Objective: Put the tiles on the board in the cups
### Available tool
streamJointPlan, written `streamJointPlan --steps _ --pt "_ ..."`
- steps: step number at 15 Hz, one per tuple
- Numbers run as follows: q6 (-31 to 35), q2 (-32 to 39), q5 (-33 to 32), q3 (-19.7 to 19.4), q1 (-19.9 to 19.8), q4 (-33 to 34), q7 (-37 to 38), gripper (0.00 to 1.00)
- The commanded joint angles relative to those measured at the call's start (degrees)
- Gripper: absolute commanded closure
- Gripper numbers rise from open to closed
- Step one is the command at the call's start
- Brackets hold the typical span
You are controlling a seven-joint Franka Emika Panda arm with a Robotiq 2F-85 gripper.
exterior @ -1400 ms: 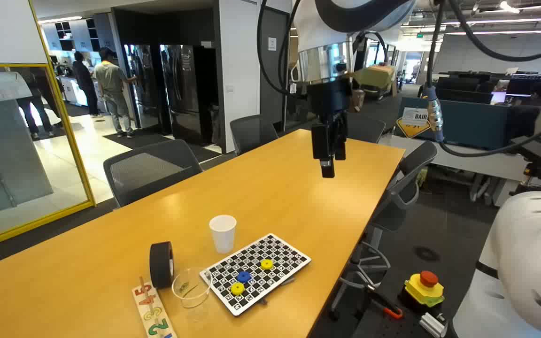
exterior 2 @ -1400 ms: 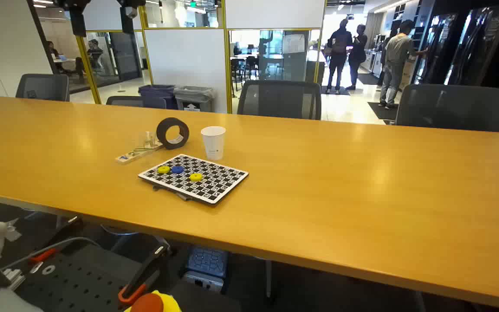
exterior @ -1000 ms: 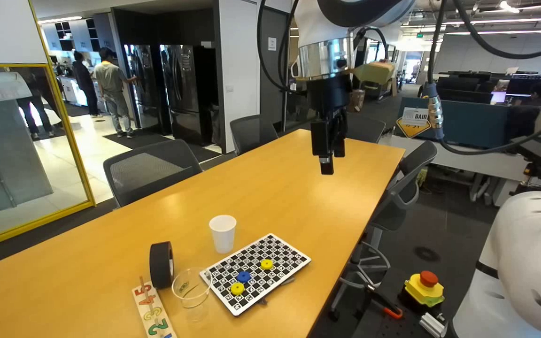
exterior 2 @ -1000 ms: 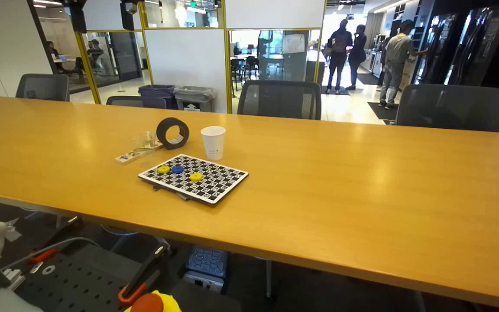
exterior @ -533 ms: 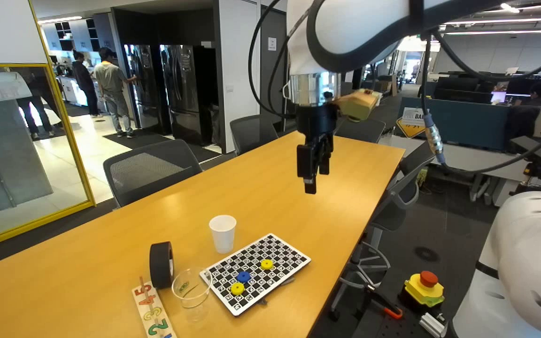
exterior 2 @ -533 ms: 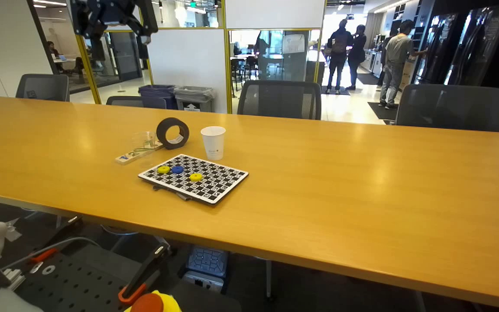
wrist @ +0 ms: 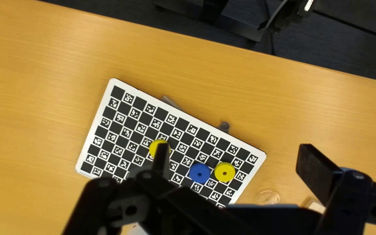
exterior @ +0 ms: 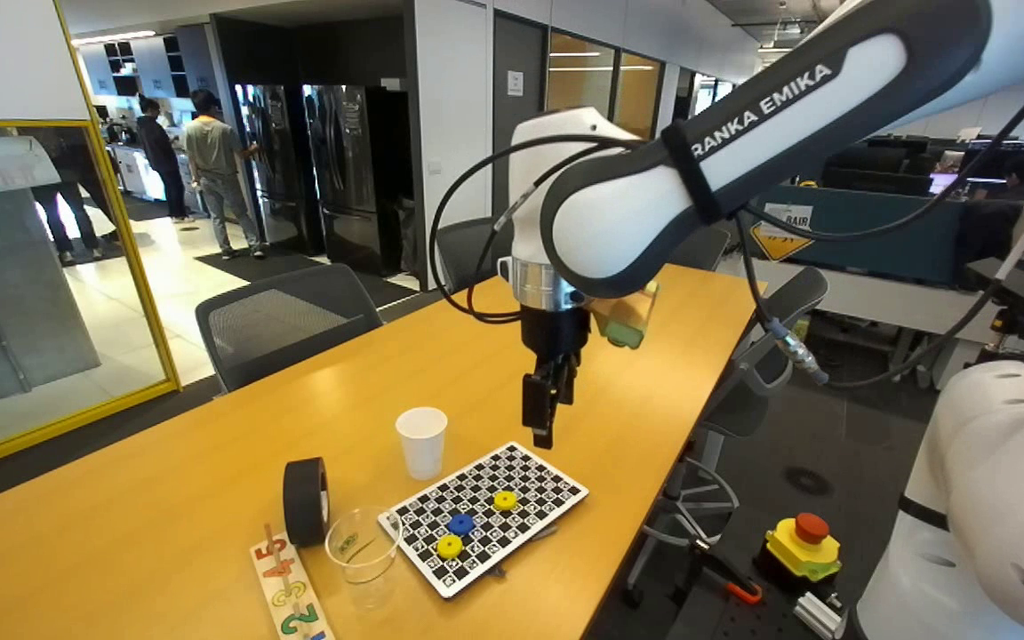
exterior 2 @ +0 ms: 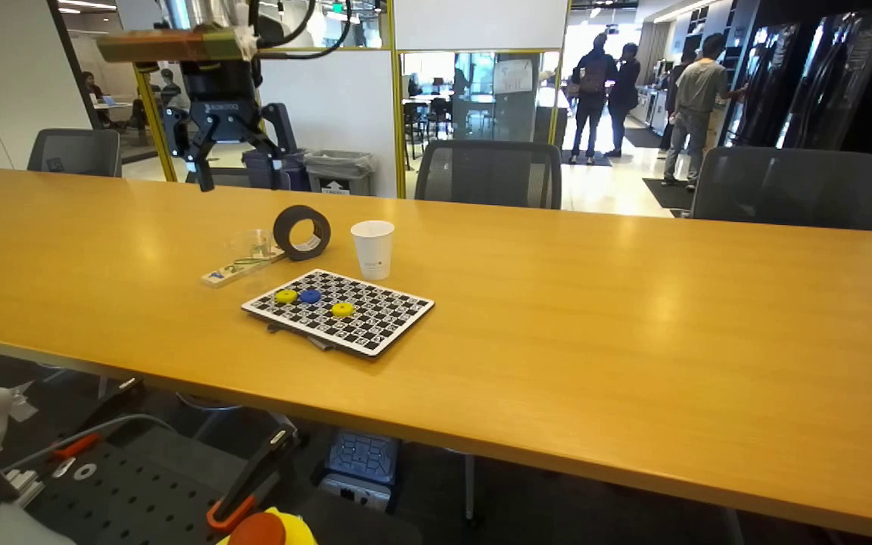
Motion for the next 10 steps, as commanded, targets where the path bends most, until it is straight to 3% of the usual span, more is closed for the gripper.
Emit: streamJointPlan --steps 1,10 --pt "8.6 6.8 1.6 -1.3 0.6 0.4 -4.5 0.00" --pt "21.4 25.3 8.3 -2.3 -1.2 4.3 -15.1 0.00"
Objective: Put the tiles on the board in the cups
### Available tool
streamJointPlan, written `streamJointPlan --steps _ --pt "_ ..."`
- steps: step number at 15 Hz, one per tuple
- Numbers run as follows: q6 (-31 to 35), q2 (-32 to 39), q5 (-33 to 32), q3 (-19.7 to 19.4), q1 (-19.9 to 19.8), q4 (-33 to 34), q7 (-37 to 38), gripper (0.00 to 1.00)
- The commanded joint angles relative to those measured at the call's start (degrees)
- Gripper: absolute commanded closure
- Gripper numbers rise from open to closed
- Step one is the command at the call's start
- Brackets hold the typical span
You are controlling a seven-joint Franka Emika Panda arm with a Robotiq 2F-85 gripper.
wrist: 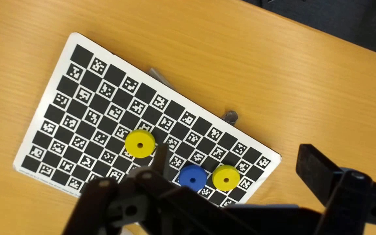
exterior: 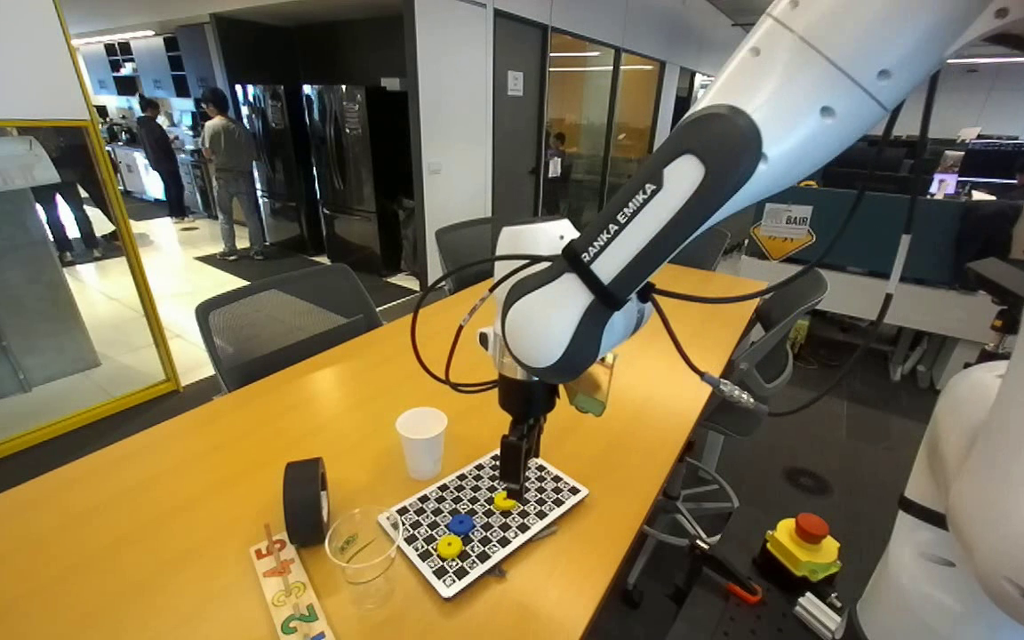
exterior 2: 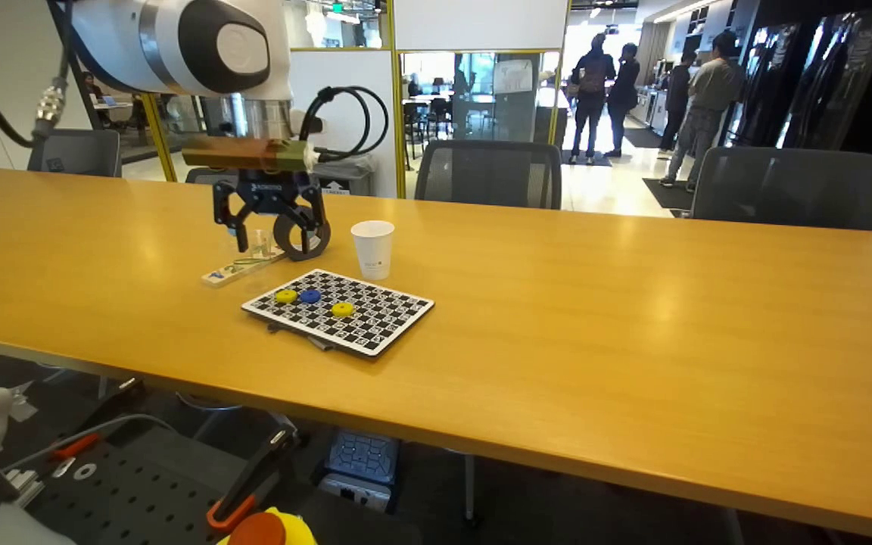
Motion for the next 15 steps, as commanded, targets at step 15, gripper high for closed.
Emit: streamJointPlan --steps 15 --pt "4.5 25.5 -1.0 2.1 -7.5 16.6 0.2 0.00"
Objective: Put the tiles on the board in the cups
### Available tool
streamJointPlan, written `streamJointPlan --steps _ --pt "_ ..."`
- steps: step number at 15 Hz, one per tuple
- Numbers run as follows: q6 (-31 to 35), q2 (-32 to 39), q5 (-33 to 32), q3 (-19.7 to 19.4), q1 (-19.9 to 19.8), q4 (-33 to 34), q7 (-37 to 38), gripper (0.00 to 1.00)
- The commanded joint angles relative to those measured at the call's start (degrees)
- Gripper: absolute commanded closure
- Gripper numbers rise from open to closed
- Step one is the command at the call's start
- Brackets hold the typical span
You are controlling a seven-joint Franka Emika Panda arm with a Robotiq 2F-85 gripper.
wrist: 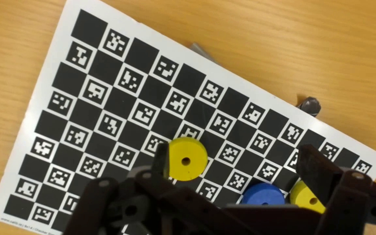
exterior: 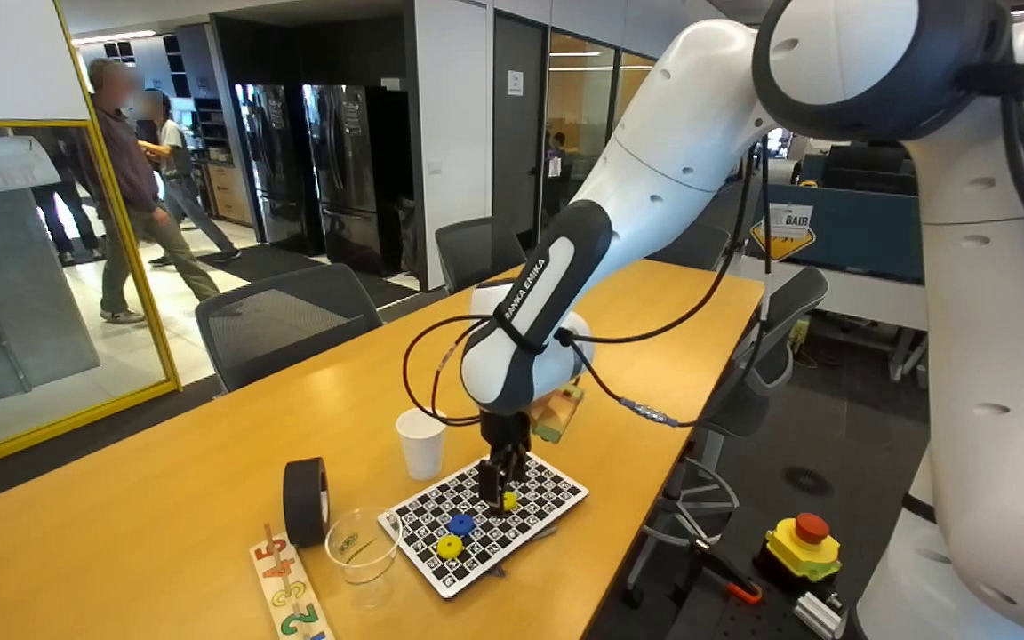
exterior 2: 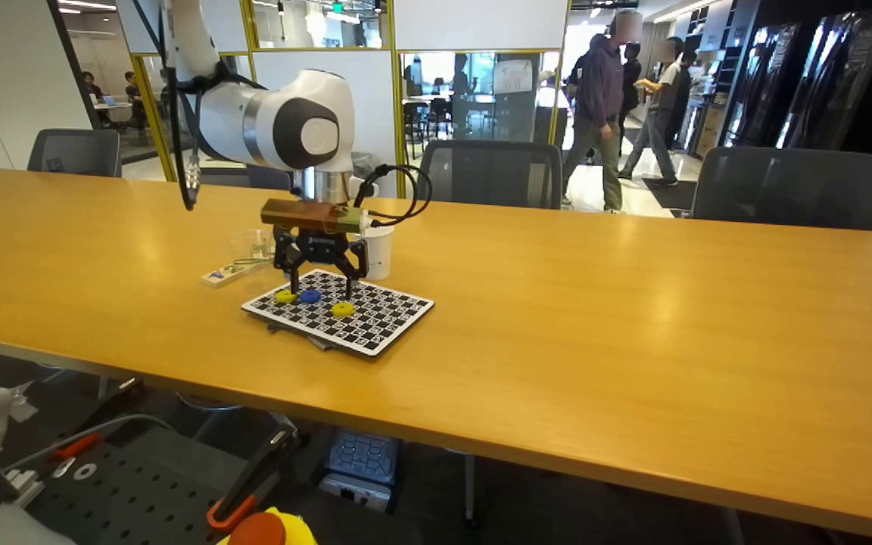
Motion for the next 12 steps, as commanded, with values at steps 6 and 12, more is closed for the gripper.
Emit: streamJointPlan --steps 6,12 --pt "1.8 5.4 -0.8 1.7 -3.3 4.4 0.4 0.00" --pt "3.1 7.1 -0.6 2.1 -4.8 5.7 0.3 0.00"
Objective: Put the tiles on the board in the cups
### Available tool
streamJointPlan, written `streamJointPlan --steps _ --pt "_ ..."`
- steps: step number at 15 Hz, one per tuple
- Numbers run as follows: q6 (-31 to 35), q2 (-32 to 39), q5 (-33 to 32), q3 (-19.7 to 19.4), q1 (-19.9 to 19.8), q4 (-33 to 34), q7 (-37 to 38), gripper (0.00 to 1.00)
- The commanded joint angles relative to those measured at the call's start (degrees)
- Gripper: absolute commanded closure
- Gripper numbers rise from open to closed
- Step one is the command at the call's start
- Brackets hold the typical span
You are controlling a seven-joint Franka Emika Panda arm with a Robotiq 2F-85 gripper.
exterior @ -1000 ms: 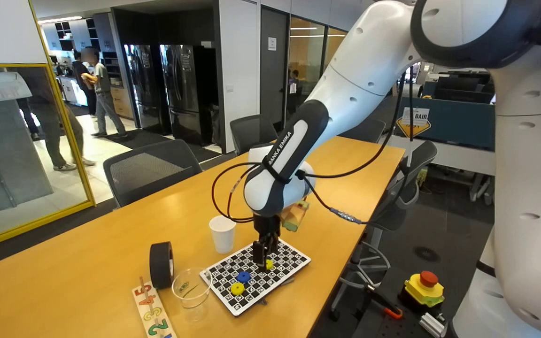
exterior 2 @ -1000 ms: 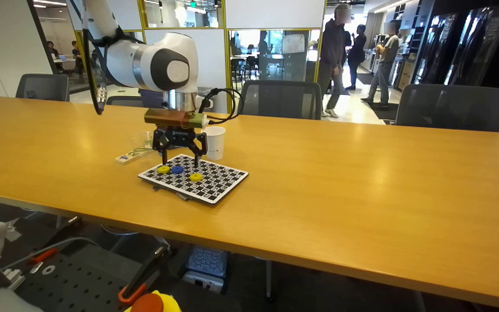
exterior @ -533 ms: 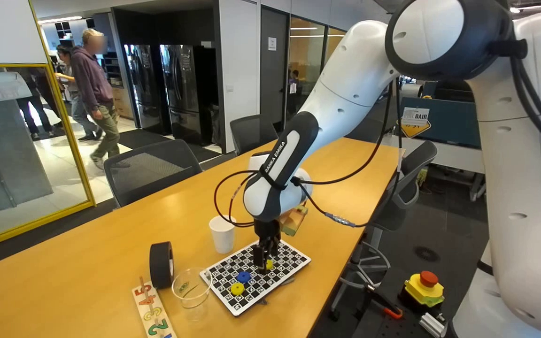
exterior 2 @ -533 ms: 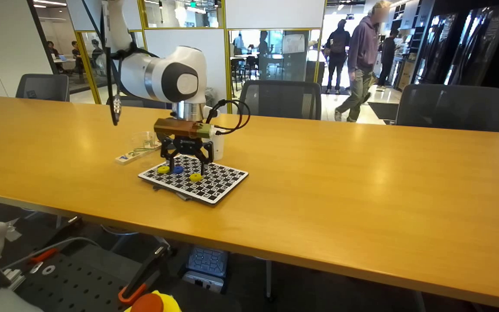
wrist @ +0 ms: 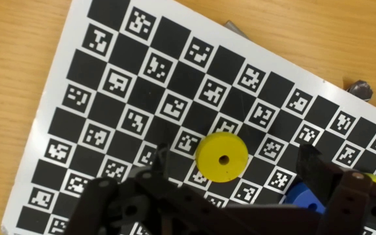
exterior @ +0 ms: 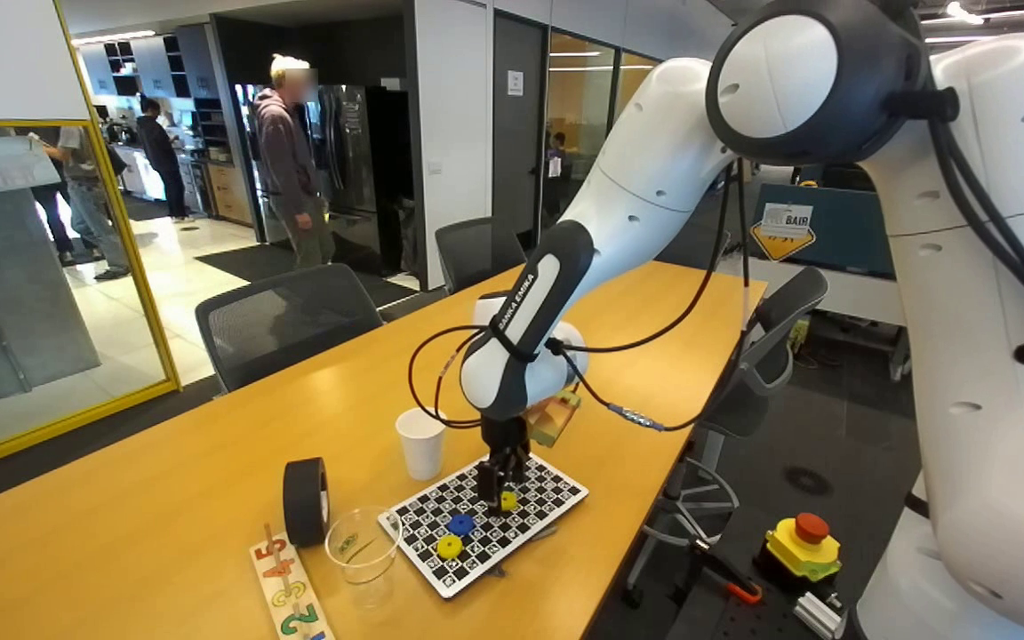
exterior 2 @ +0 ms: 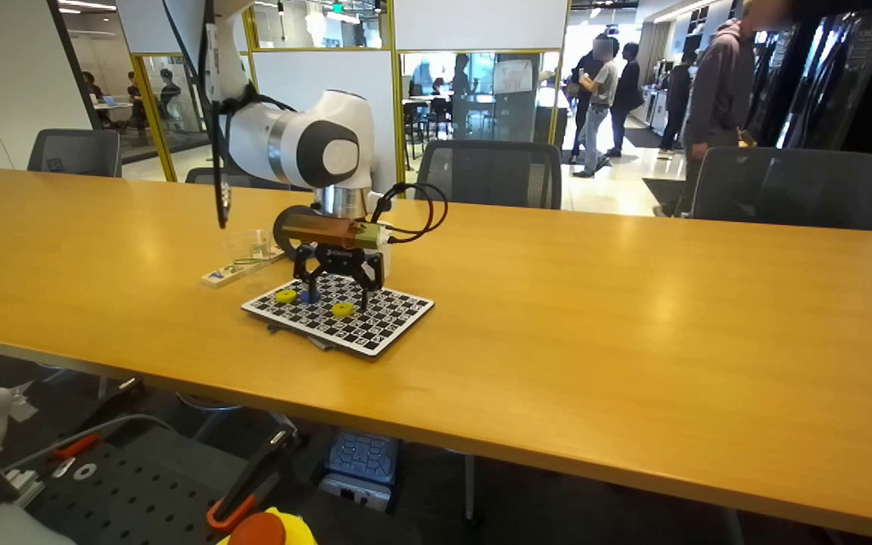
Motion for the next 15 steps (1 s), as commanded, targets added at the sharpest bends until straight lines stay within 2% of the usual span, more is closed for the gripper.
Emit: streamJointPlan --steps 1,6,7,8,9,11,15 --pt "1.5 1.6 -0.4 1.2 -1.7 1.7 0.2 0.00" --pt "2.4 2.3 -0.7 1.4 -2.1 2.1 0.5 0.00" --pt "2.5 2.4 -0.7 1.5 -2.2 2.1 0.5 0.25" --pt "2.9 2.4 -0.9 1.4 -2.1 2.0 0.5 0.26" --pt "3.0 2.4 -1.0 1.4 -2.0 1.9 0.6 0.32" --pt "3.2 2.1 -1.3 1.2 -1.7 1.8 1.1 0.49" --pt "3.1 0.2 -3.3 -0.8 0.5 0.6 6.6 0.80"
